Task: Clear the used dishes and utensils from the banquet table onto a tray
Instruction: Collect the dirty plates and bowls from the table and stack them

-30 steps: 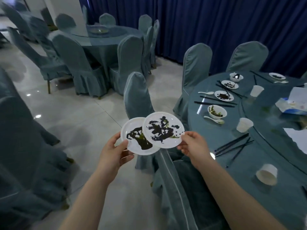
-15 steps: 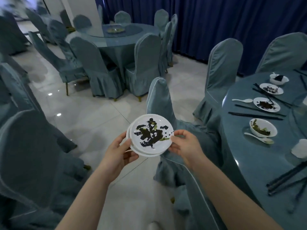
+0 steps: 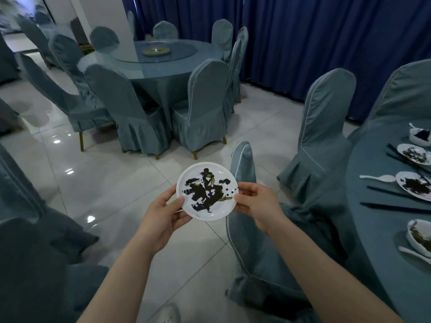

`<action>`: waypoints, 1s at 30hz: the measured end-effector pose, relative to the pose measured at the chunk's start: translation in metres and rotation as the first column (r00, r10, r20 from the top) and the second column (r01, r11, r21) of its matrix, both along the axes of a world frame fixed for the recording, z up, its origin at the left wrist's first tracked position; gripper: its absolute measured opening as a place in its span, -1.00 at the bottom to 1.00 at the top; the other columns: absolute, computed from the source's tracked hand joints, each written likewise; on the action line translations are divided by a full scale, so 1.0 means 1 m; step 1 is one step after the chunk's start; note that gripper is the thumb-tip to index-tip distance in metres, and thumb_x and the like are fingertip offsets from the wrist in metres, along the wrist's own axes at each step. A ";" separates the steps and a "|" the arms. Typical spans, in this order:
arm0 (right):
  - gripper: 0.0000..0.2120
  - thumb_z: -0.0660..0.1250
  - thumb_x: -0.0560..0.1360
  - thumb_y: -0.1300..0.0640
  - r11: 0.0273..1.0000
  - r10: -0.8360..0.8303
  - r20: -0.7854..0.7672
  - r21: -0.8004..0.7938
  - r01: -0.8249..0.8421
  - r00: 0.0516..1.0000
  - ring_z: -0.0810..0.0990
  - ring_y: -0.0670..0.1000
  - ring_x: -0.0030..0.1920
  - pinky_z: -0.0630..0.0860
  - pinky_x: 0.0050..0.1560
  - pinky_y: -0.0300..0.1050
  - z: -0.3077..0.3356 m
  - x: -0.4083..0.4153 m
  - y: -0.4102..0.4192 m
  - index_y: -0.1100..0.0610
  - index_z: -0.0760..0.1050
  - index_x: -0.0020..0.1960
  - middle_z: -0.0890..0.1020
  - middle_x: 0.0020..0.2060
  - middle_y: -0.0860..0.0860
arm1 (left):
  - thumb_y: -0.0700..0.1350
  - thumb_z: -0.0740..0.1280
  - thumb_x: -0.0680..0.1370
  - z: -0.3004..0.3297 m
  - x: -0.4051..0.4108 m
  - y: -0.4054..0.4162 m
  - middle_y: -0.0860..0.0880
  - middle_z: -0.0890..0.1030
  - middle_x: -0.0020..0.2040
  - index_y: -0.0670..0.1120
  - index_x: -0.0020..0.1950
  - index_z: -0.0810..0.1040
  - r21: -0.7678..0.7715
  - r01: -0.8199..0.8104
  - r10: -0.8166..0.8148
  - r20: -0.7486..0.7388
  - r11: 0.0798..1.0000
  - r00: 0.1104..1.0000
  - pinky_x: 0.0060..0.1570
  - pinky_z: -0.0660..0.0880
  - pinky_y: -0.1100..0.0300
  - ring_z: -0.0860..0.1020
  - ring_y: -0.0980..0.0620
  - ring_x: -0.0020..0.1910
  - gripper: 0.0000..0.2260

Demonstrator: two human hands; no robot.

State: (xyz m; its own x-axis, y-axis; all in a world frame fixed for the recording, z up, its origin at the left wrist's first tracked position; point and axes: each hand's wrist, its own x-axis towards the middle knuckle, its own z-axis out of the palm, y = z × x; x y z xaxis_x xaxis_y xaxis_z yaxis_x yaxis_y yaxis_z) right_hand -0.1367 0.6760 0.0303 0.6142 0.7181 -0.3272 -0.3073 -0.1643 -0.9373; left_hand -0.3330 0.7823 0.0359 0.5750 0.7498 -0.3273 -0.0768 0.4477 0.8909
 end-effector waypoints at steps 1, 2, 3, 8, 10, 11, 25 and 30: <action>-0.75 0.40 0.44 0.38 1.000 -0.011 -0.014 0.002 0.011 1.000 0.70 0.01 -0.15 0.65 -0.17 -0.13 0.000 0.001 0.018 0.11 0.56 0.02 0.67 -0.09 0.05 | -0.24 0.26 0.59 -0.001 0.002 0.021 -0.15 0.69 0.03 -0.03 0.35 0.45 -0.005 0.009 -0.009 -0.002 1.000 1.000 -0.22 0.60 0.18 0.68 -0.09 -0.14 -0.66; -0.75 0.39 0.43 0.40 1.000 -0.021 -0.025 0.003 0.021 0.999 0.70 0.04 -0.13 0.65 -0.17 -0.12 0.001 0.002 0.036 0.13 0.56 0.03 0.66 -0.08 0.08 | -0.24 0.26 0.59 -0.002 0.003 0.042 -0.14 0.69 0.03 -0.02 0.34 0.46 -0.006 0.020 -0.020 0.001 1.000 1.000 -0.21 0.61 0.18 0.68 -0.08 -0.14 -0.66; -0.75 0.39 0.43 0.41 1.000 -0.031 -0.036 0.002 0.031 0.999 0.69 0.05 -0.13 0.65 -0.18 -0.12 0.002 0.002 0.055 0.15 0.56 0.03 0.65 -0.09 0.10 | -0.24 0.26 0.59 -0.002 0.004 0.063 -0.13 0.69 0.03 -0.02 0.34 0.47 -0.001 0.036 -0.036 0.004 0.999 0.999 -0.21 0.61 0.18 0.68 -0.08 -0.14 -0.67; -0.77 0.34 0.45 0.44 0.998 -0.056 -0.072 -0.006 0.056 0.996 0.67 0.09 -0.13 0.64 -0.21 -0.14 0.005 0.006 0.149 0.16 0.54 -0.01 0.63 -0.05 0.18 | -0.23 0.26 0.59 -0.002 0.013 0.169 -0.10 0.70 0.01 0.01 0.29 0.50 -0.032 0.081 -0.080 0.005 0.996 0.997 -0.25 0.60 0.19 0.69 -0.06 -0.14 -0.71; -0.78 0.34 0.47 0.42 0.996 -0.087 -0.083 0.005 0.088 0.993 0.68 0.05 -0.18 0.63 -0.22 -0.15 0.003 0.015 0.181 0.16 0.55 0.00 0.65 -0.09 0.15 | -0.22 0.26 0.59 -0.001 0.025 0.212 -0.08 0.70 0.01 0.02 0.28 0.51 -0.022 0.119 -0.119 0.001 0.993 0.993 -0.26 0.60 0.20 0.69 -0.04 -0.15 -0.71; -0.80 0.34 0.48 0.41 0.995 -0.102 -0.097 0.012 0.103 0.990 0.68 0.04 -0.21 0.62 -0.22 -0.15 0.003 0.020 0.192 0.16 0.56 0.00 0.66 -0.12 0.14 | -0.22 0.25 0.60 -0.001 0.032 0.229 -0.08 0.70 0.01 0.02 0.28 0.51 -0.014 0.136 -0.136 -0.003 0.991 0.991 -0.26 0.59 0.20 0.69 -0.03 -0.15 -0.72; -0.86 0.28 0.56 0.23 0.921 -0.368 -0.114 0.096 0.379 0.923 0.70 0.05 -0.14 0.63 -0.11 -0.06 -0.006 0.222 0.276 0.14 0.59 0.06 0.72 -0.12 0.06 | -0.21 0.25 0.59 0.003 0.269 0.421 -0.06 0.70 -0.03 0.01 0.22 0.56 0.070 0.366 -0.368 0.010 0.928 0.930 -0.30 0.59 0.19 0.67 0.02 -0.22 -0.74; -0.86 0.26 0.56 0.23 0.819 -0.558 -0.126 0.075 0.569 0.820 0.69 -0.01 -0.22 0.59 -0.11 -0.10 -0.009 0.289 0.279 0.11 0.59 0.01 0.72 -0.17 0.02 | -0.20 0.26 0.58 0.011 0.385 0.448 -0.03 0.71 -0.03 0.07 0.09 0.65 0.086 0.490 -0.493 0.020 0.867 0.870 -0.30 0.59 0.23 0.68 0.06 -0.20 -0.76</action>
State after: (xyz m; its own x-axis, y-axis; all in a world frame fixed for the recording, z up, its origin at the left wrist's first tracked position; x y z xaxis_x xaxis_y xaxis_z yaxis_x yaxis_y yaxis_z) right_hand 0.1527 0.9555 0.0215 0.8920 0.2893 -0.3472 -0.4031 0.1620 -0.9007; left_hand 0.0516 1.2298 0.0465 0.8871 0.3879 -0.2501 0.0992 0.3688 0.9242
